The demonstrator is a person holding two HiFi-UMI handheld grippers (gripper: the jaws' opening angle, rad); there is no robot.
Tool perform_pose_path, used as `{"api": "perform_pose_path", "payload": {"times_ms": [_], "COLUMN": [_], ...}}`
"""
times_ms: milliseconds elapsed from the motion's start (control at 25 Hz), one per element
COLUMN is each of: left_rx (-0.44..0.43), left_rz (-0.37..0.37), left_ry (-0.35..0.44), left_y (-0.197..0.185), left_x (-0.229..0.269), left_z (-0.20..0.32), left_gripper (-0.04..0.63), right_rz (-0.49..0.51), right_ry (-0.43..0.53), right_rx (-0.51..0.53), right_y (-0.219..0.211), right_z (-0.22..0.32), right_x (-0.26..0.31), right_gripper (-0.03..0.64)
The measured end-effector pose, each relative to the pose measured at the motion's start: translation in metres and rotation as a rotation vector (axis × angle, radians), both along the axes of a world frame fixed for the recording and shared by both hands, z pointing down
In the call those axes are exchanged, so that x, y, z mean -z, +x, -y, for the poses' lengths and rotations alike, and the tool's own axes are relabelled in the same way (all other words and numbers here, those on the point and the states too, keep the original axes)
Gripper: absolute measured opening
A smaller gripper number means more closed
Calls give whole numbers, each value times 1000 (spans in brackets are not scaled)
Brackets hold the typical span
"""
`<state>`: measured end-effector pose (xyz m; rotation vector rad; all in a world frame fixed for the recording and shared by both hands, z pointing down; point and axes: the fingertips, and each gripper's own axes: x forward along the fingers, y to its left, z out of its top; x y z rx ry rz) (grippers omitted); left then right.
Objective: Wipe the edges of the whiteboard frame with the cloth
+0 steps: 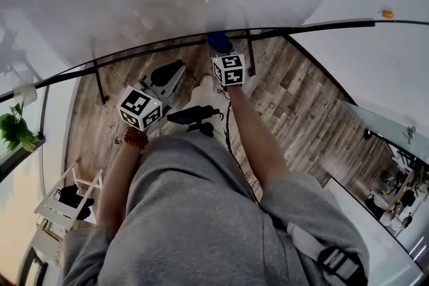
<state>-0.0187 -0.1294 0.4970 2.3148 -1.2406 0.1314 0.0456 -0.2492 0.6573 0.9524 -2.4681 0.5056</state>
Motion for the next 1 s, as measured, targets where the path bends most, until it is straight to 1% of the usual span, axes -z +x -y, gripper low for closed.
{"api": "perform_pose_path", "payload": {"times_ms": [360,680,1000], "left_rx": [38,71,98], "left_rz": [-12,-23,-25], "left_ry": [5,9,1], "left_y": [-38,-59,-72], "left_x": [1,1,-3], "left_z": [-22,-30,-35], "left_gripper": [41,41,41], "right_rz": [-9,-11,-8], "right_ry": [-9,-23,-27], "right_rx": [-18,-11,-1], "right_y": [-27,-46,-52], "right_z": [-15,-23,-26], "right_x": [-1,-2,-3], "right_gripper": [120,120,120]}}
